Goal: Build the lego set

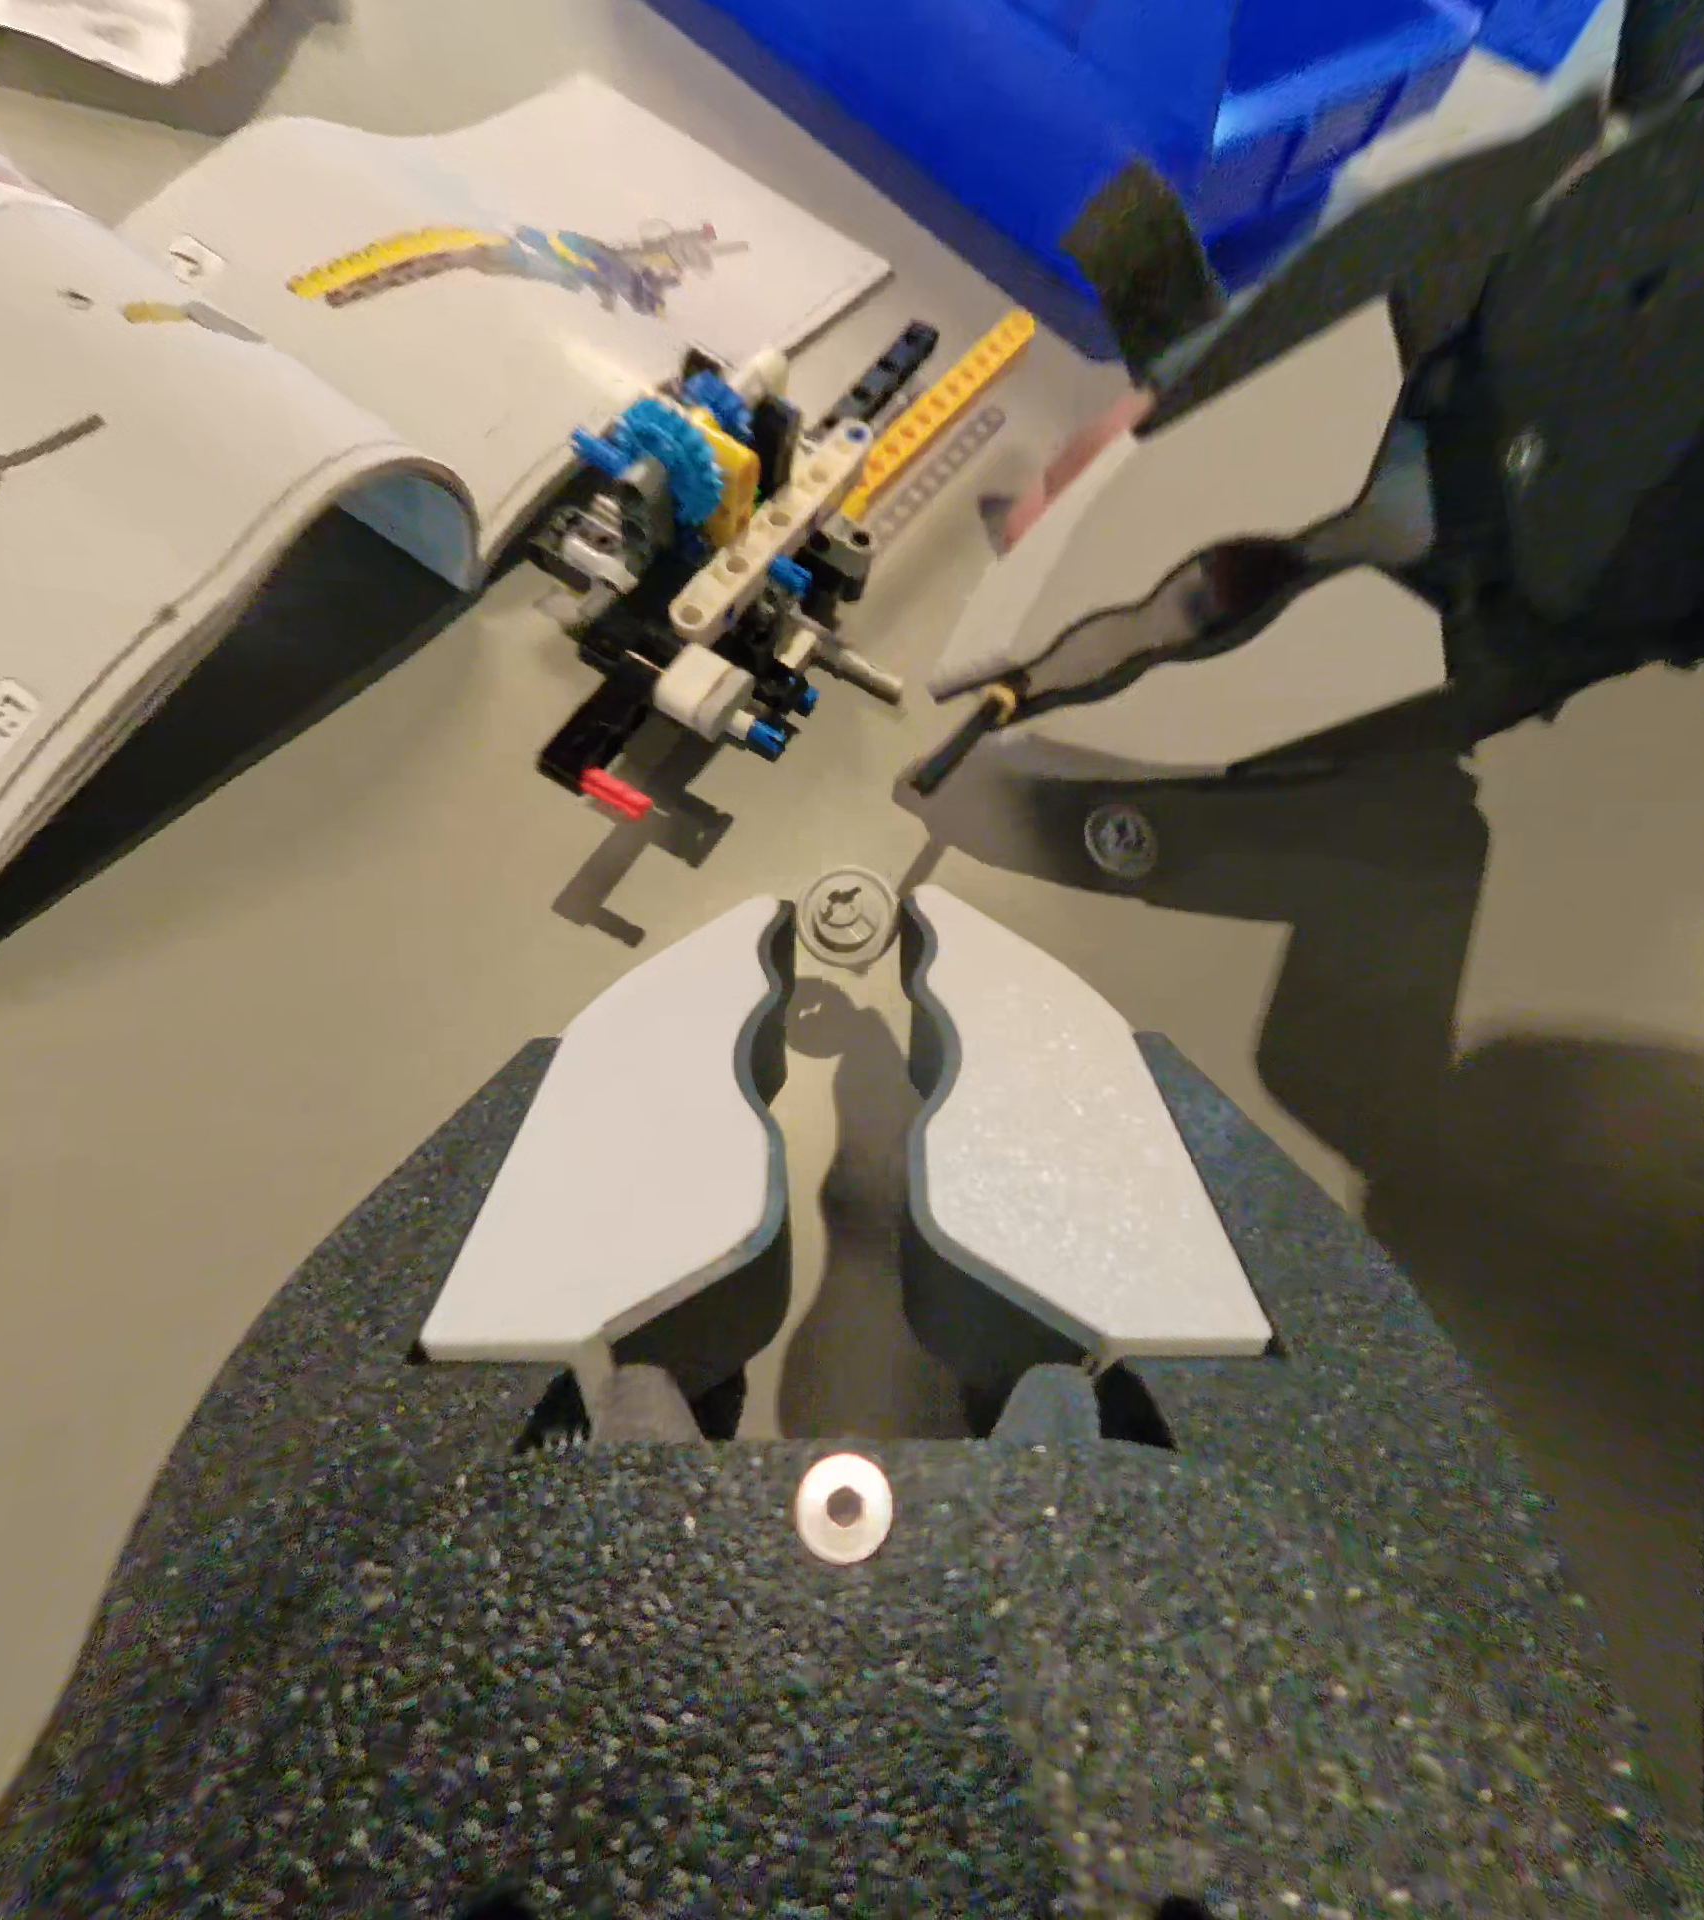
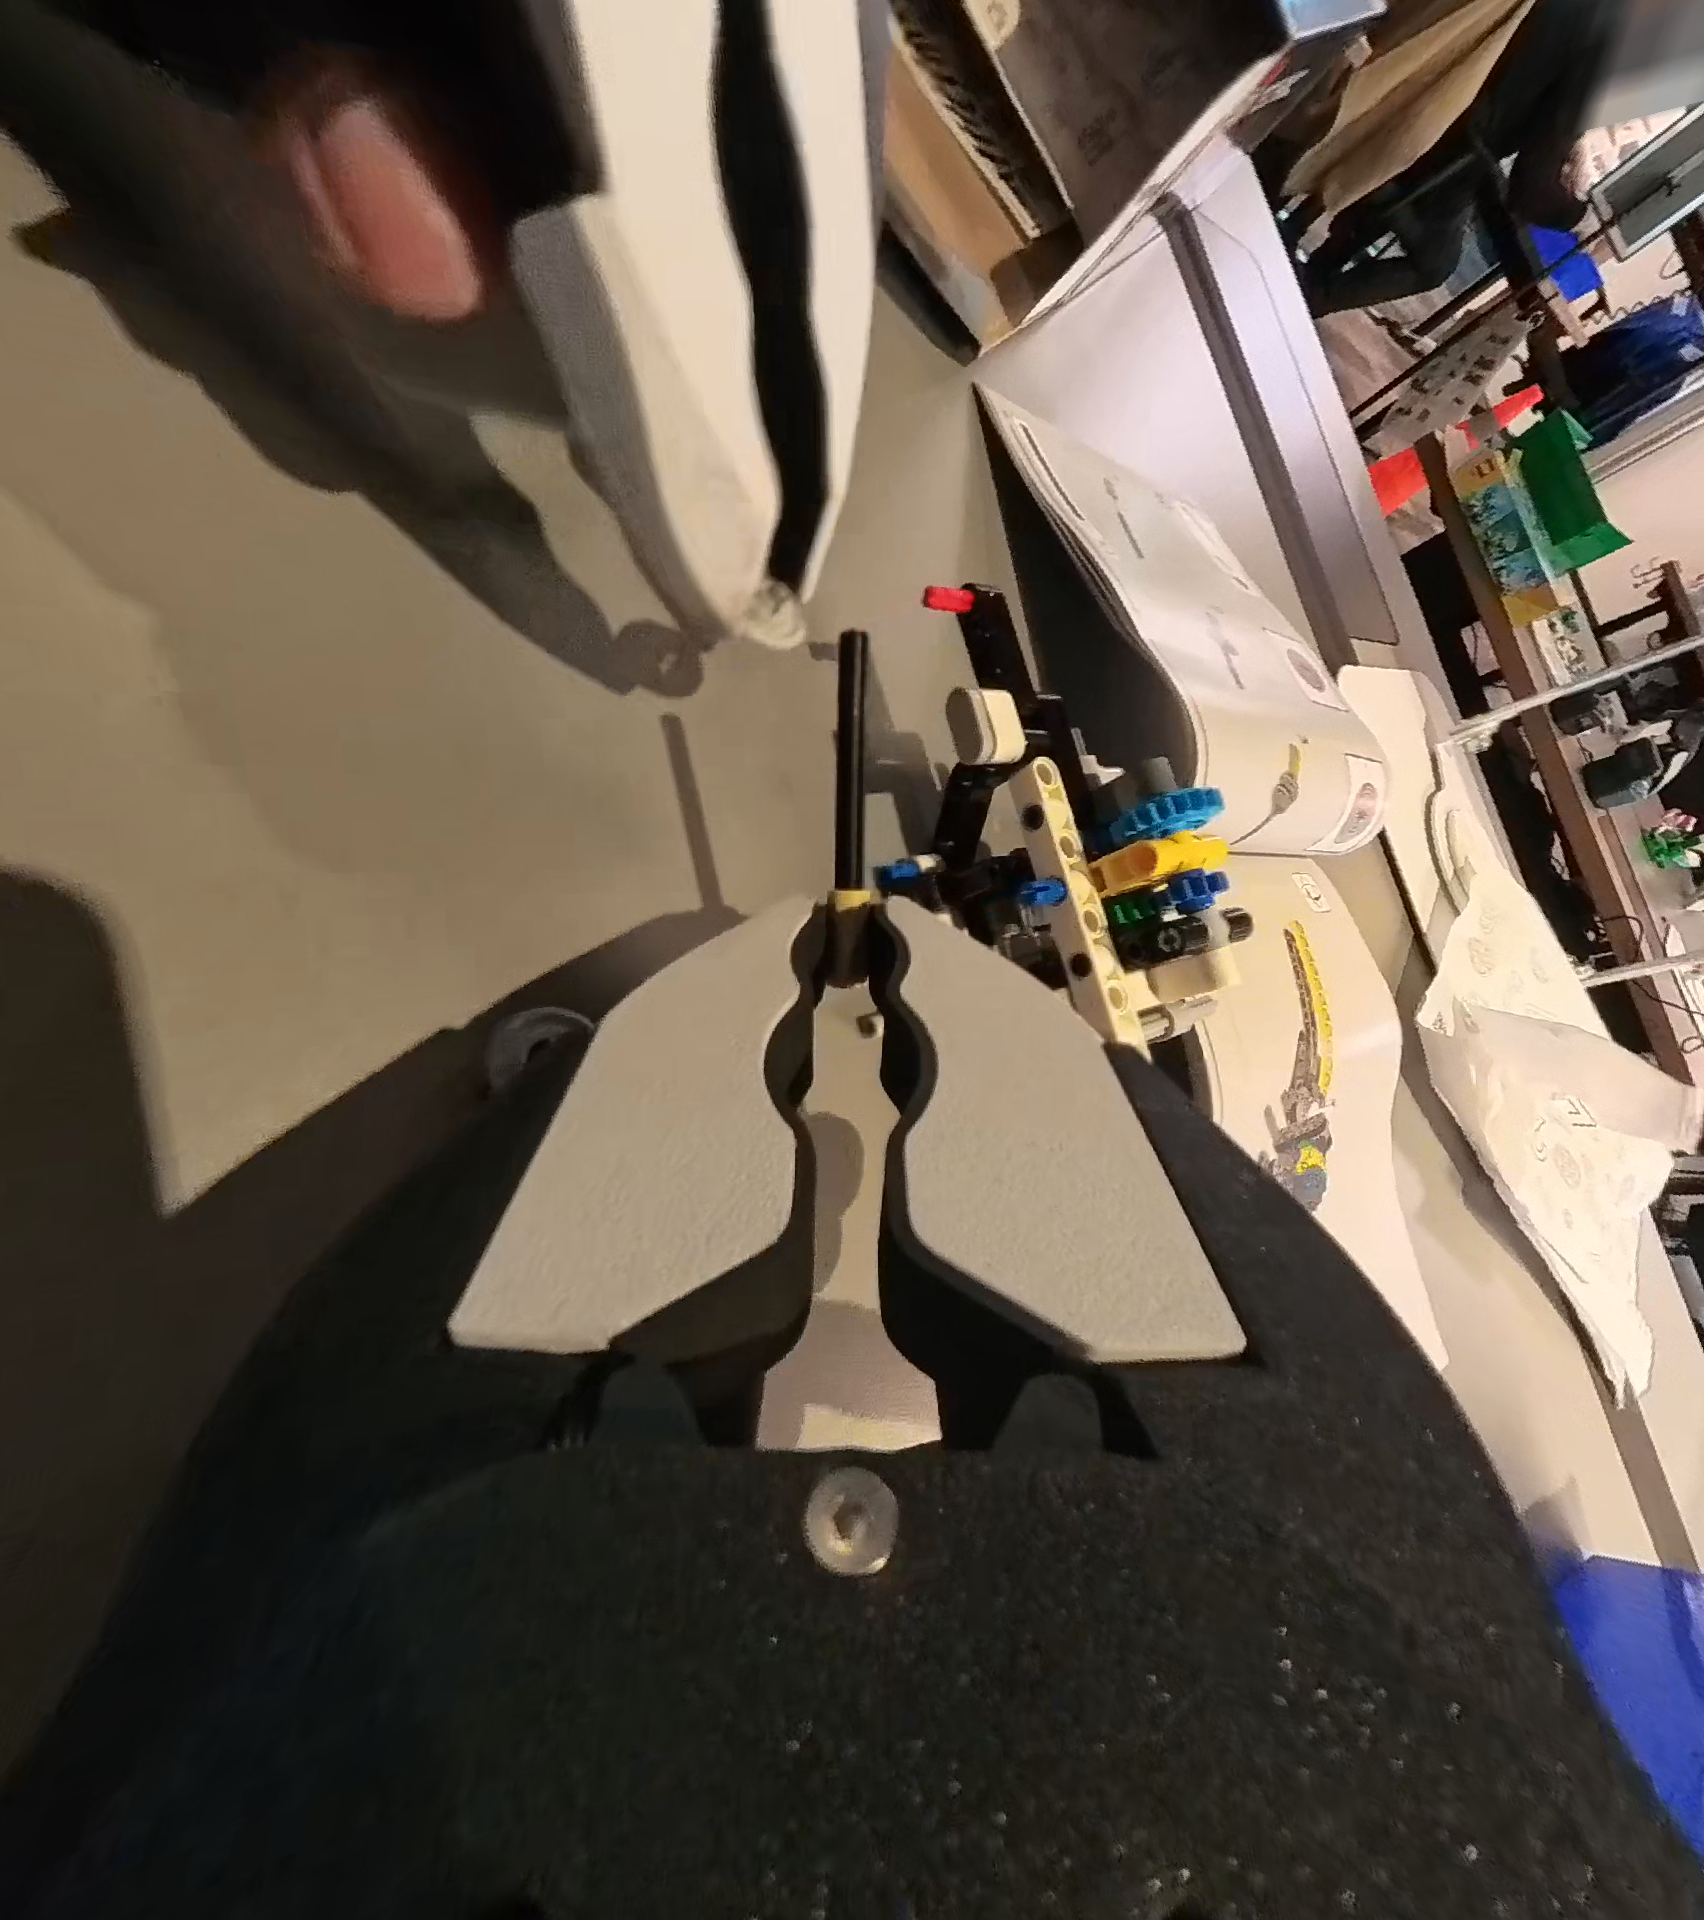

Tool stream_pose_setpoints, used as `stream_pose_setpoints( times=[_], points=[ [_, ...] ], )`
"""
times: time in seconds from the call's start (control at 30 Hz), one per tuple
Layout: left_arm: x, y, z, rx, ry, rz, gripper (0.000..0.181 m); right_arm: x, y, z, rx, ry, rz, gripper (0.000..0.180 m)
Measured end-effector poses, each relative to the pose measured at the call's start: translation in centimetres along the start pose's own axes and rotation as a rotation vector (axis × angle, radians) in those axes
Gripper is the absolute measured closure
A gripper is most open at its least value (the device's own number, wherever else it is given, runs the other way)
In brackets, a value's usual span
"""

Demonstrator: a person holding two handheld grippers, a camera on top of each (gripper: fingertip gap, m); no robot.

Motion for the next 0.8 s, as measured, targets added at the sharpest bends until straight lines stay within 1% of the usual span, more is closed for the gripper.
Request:
stream_pose_setpoints(
  times=[0.2,0.37,0.47,0.8],
  points=[
    [-1.8,1.1,-0.6,-0.077,-0.046,0.203,0.162,0.0,-0.2,-0.7,-0.036,0.054,-0.026,0.173],
    [-2.3,1.4,-0.8,-0.141,-0.113,0.308,0.162,-0.2,-0.1,-1.0,-0.064,0.063,-0.027,0.173],
    [-2.4,1.5,-0.9,-0.17,-0.139,0.34,0.162,-0.2,-0.1,-1.0,-0.085,0.053,-0.028,0.173],
    [-2.4,1.4,-1.0,-0.197,-0.156,0.359,0.162,0.1,-0.7,-0.6,-0.151,0.014,-0.06,0.173]
  ],
)
Point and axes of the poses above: each gripper's, where its closed fingertips meet, x out along the fingers, y out of its top, z = x × y across the jaws, the point moved 7 cm from there along -x, back along the fingers, and after that the axes turned 14 degrees about -y, right-handed, at the moved point
